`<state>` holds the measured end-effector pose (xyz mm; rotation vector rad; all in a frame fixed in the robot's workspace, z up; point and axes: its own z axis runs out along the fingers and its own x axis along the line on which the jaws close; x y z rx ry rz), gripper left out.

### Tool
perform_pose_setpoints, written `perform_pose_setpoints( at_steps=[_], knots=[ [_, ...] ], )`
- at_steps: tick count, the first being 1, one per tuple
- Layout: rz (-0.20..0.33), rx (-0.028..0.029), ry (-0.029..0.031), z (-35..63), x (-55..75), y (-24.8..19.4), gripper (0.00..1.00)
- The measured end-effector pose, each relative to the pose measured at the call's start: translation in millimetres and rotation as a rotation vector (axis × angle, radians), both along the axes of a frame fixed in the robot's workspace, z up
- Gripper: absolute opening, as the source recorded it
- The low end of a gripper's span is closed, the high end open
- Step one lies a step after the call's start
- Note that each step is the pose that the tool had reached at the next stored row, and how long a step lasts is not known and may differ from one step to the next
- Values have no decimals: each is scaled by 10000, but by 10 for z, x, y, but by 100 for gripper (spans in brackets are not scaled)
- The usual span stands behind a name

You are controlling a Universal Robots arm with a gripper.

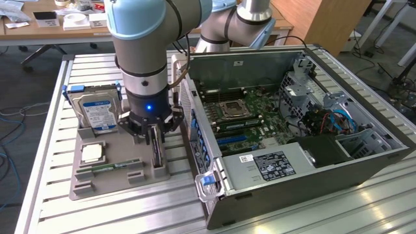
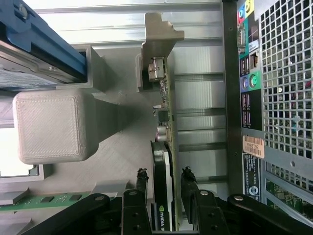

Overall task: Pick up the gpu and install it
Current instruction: 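Pick up the gpu and move the gpu toward the slot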

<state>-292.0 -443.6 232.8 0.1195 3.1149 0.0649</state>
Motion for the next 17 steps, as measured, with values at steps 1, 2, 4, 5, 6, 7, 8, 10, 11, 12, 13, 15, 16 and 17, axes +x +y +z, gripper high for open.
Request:
perform_pose_setpoints(
  at_steps=[1, 2, 4, 5, 6, 7, 8, 10, 11, 12, 13, 15, 16, 17],
  knots=[
    [0, -2, 2, 5, 0, 0, 42],
    [0, -1, 1, 9, 0, 0, 42],
    [0, 0, 0, 10, 0, 0, 42],
    [0, 0, -1, 10, 0, 0, 42],
    [0, 0, 0, 10, 0, 0, 42],
    [2, -1, 1, 11, -1, 0, 42],
    [1, 0, 0, 10, -1, 0, 42],
    [0, -1, 0, 10, -1, 0, 42],
    [0, 0, 0, 10, -1, 0, 42],
    [0, -1, 1, 10, -1, 0, 42],
    [0, -1, 0, 10, -1, 0, 42],
    [0, -1, 0, 10, -1, 0, 42],
    [0, 0, 0, 10, -1, 0, 42],
    [0, 0, 1, 10, -1, 0, 40]
  ],
)
